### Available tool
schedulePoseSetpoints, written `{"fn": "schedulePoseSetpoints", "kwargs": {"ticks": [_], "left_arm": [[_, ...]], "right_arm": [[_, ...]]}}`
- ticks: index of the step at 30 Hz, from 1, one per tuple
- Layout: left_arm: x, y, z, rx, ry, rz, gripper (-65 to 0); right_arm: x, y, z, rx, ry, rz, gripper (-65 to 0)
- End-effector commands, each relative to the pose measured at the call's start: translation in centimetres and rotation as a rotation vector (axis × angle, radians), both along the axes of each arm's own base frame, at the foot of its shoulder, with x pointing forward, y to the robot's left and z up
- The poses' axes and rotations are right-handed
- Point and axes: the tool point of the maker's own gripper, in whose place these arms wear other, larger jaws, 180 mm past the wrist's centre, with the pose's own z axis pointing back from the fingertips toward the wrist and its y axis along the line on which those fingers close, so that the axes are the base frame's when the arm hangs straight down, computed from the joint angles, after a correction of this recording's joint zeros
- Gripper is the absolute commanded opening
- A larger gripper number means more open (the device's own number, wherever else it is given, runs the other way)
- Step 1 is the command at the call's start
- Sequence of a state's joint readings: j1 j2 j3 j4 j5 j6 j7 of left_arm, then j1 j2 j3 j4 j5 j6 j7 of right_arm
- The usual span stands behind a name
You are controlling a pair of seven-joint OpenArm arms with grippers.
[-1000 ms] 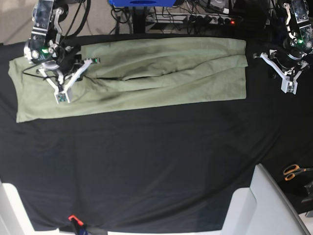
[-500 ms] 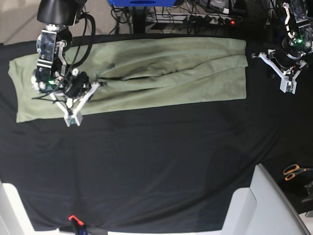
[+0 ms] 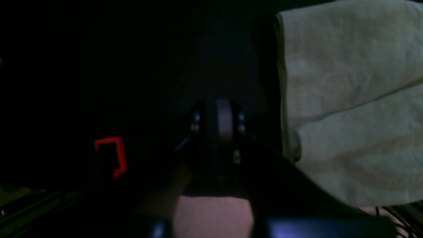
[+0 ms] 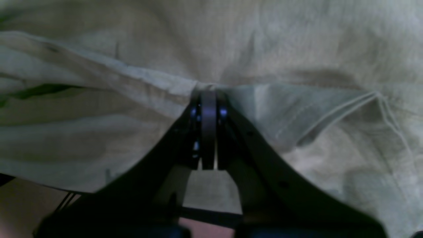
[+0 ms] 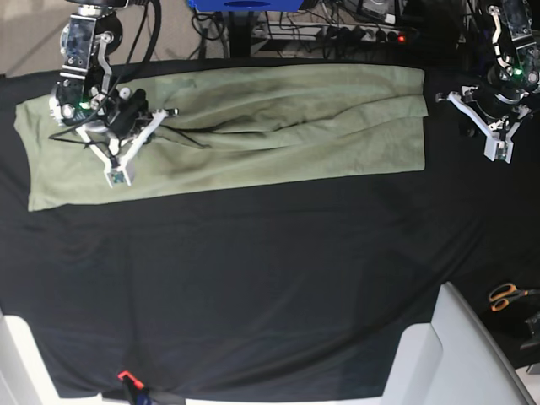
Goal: Fold the T-shirt properly
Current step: 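Move the left gripper to the other strip end and grasp it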
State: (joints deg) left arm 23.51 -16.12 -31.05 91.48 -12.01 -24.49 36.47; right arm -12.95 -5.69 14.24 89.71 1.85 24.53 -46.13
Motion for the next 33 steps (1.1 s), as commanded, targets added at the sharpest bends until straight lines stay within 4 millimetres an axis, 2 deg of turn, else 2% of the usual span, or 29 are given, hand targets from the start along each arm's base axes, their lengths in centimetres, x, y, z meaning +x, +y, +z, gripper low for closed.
{"fn": "schedulePoseSetpoints", "kwargs": {"ticks": [1,4,7,8,10,13,18,19,21,27,33], "left_arm": [[0.8,0.5,1.0,0.016,-0.038,-0.005,-55.6],[0.8,0.4,1.1,0.004,-0.045,0.001,-55.6],[1.2,-0.2,1.5,-0.083,-0.085,0.024,-55.5],[1.1,0.1,1.6,-0.117,-0.098,0.049,-54.1],[0.3,1.1,1.1,-0.184,-0.098,0.103,-45.3],[-0.1,1.7,0.5,-0.282,-0.1,0.146,-28.0],[-1.2,-1.0,-0.5,-0.429,-0.085,-0.013,-5.3],[-1.5,-1.0,-0.9,-0.437,-0.078,-0.001,-0.5],[-1.9,-1.0,-1.6,-0.452,-0.066,0.02,0.0],[-2.5,-2.9,-4.0,-0.537,-0.054,0.092,0.0],[-1.8,-7.2,-6.1,-0.612,0.01,0.02,0.0]], "right_arm": [[1.6,-0.3,1.7,-0.008,-0.072,0.001,-64.7],[2.4,-0.5,4.2,-0.028,-0.151,0.008,-64.7],[3.4,-1.0,7.3,-0.052,-0.27,0.0,-64.4],[3.5,-1.2,8.2,-0.057,-0.31,-0.002,-64.4],[3.1,-1.2,9.1,-0.063,-0.352,-0.002,-64.4],[2.3,-1.3,9.1,-0.066,-0.35,0.0,-64.2],[1.1,-1.0,8.3,-0.063,-0.317,0.007,-64.2],[1.0,-1.0,8.2,-0.063,-0.315,0.007,-64.2],[1.0,-1.0,8.2,-0.063,-0.315,0.007,-64.2],[1.0,-1.0,8.2,-0.062,-0.315,0.009,-64.2],[1.0,-1.0,8.2,-0.064,-0.315,0.011,-64.2]]}}
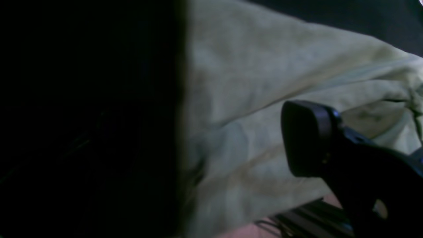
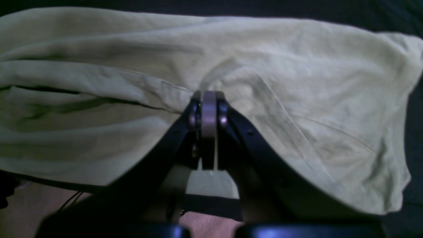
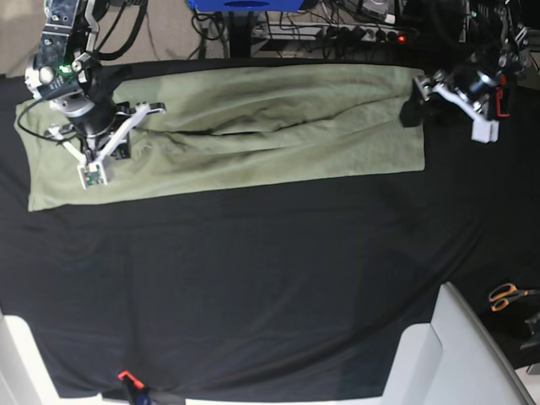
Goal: Fold the T-shirt properly
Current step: 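Move the left gripper to the other strip end and grasp it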
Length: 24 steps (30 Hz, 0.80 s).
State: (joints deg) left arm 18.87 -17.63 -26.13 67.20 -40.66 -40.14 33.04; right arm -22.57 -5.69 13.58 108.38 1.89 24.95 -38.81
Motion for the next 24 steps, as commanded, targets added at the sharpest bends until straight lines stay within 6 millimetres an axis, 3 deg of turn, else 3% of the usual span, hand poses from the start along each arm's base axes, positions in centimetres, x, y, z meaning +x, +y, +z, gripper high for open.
{"fn": "schedulePoseSetpoints", "kwargs": {"ticks": [1,9,10,12,18,21,24], "left_arm": [[-1.0,-0.8,-0.9,0.004,0.058,-0.042,0.0],[-1.4,-2.8,-1.7,-0.016,0.076,-0.082,0.0],[-1.6,-2.8,-1.9,-0.004,0.086,-0.092,-3.3],[-2.0,-2.8,-2.4,0.018,0.107,-0.104,-16.9],[-1.8,-3.4,-4.4,-0.019,0.102,-0.031,-65.0],[-0.6,-2.5,-4.2,-0.017,0.063,0.008,-65.0],[1.3,1.2,-2.2,0.037,-0.03,0.079,-65.0]], "right_arm": [[0.7,-0.1,0.9,0.001,-0.042,0.001,-64.2],[0.3,-0.4,0.7,-0.002,-0.033,-0.006,-64.2],[0.3,-0.4,0.7,-0.002,-0.033,-0.006,-64.2],[0.3,-0.4,0.7,-0.002,-0.033,-0.006,-64.2],[0.3,-0.3,0.7,-0.001,-0.032,-0.006,-64.2],[0.1,-0.3,0.6,-0.001,-0.026,-0.006,-64.2],[0.0,-0.3,0.5,-0.001,-0.023,-0.006,-64.2]]}}
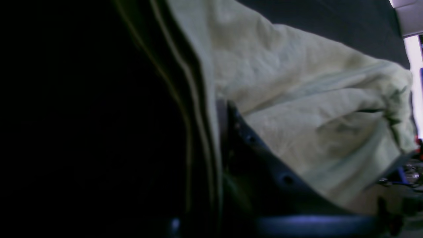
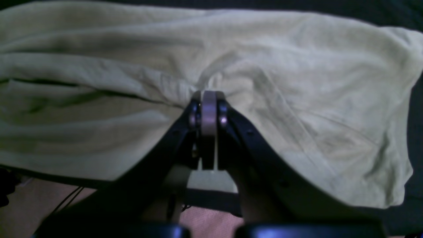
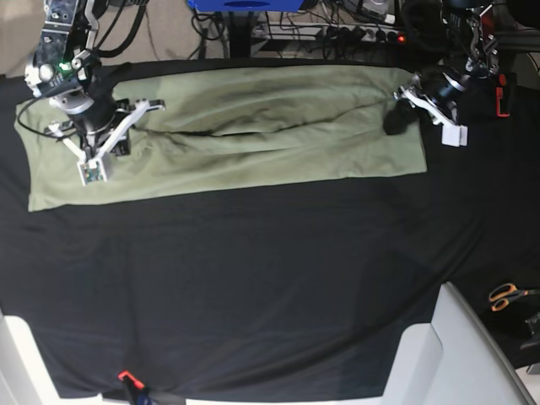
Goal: Fold the T-shirt properly
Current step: 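Move the left gripper to the other strip end and grasp it, then fold the held strip end with the left gripper toward the right gripper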
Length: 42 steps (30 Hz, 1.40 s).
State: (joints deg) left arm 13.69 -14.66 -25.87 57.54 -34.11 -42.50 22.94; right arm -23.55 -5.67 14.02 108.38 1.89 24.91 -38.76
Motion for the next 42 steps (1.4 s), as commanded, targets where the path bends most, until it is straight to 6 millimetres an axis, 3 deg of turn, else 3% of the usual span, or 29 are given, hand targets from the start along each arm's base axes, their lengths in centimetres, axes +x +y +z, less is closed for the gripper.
{"fn": "schedulePoseSetpoints", "kwargs": {"ticks": [1,6,8,12,19,27,36,42], "left_arm": [[0.2,3.7,0.8,0.098,0.005,0.035,-65.0],[3.0,8.9,6.4,0.253,-0.12,0.043,-65.0],[2.5,10.5,7.5,0.332,-0.111,0.054,-65.0],[1.9,10.3,8.4,0.513,-0.082,0.03,-65.0],[0.7,4.1,7.3,0.682,-0.046,-0.046,-65.0],[2.8,-5.3,7.0,0.668,-0.124,-0.29,-65.0],[4.6,-11.7,7.3,0.65,-0.107,-0.474,-65.0],[4.6,-15.3,7.1,0.615,-0.136,-0.563,-65.0]], "right_arm": [[0.7,0.0,0.9,0.003,-0.04,0.001,-64.2],[0.4,0.1,-0.1,0.012,-0.012,0.0,-64.2],[0.3,0.1,-0.5,0.016,-0.002,0.0,-64.2],[0.1,0.2,-0.9,0.021,0.008,-0.001,-64.2],[0.4,0.2,-0.7,0.021,0.001,-0.001,-64.2],[0.4,0.2,-0.8,0.022,0.003,-0.001,-64.2],[0.4,0.1,-0.8,0.02,0.003,0.0,-64.2],[0.4,0.1,-0.7,0.02,0.001,0.0,-64.2]]}}
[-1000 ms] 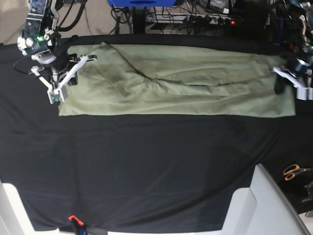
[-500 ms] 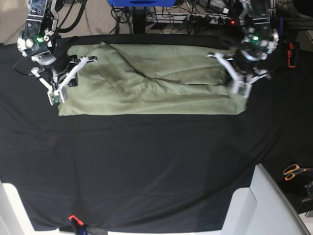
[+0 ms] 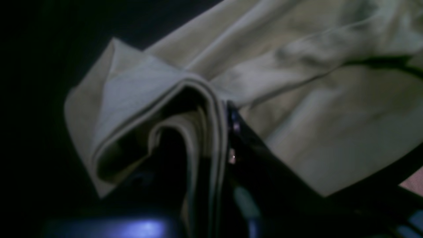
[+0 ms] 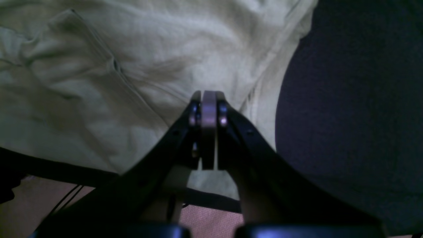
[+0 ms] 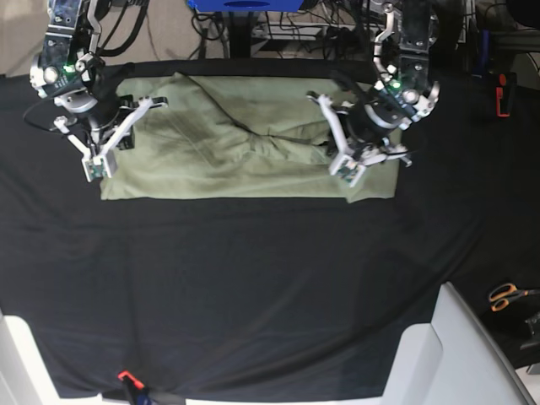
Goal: Fold the T-shirt properly
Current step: 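Fold the held strip end with the left gripper toward the right gripper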
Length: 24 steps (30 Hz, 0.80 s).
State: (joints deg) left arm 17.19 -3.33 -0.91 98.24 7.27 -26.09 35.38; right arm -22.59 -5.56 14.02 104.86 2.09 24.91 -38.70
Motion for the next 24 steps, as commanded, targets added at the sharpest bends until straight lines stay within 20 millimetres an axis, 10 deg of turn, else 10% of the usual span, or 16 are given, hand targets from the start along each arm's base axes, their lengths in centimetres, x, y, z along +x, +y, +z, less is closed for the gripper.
{"fn": "schedulePoseSetpoints", "kwargs": {"ticks": [1,24], "left_arm": [[0.5,-0.8,0.6,-0.025,-0.028,-0.013,-65.0],[1.3,-3.4,-1.1,-0.062,0.014,-0.047,-65.0]], "right_arm": [[0.7,-0.1,0.8,0.002,-0.039,0.001,-64.2],[0.8,-0.1,0.8,0.002,-0.04,0.001,-64.2]]}}
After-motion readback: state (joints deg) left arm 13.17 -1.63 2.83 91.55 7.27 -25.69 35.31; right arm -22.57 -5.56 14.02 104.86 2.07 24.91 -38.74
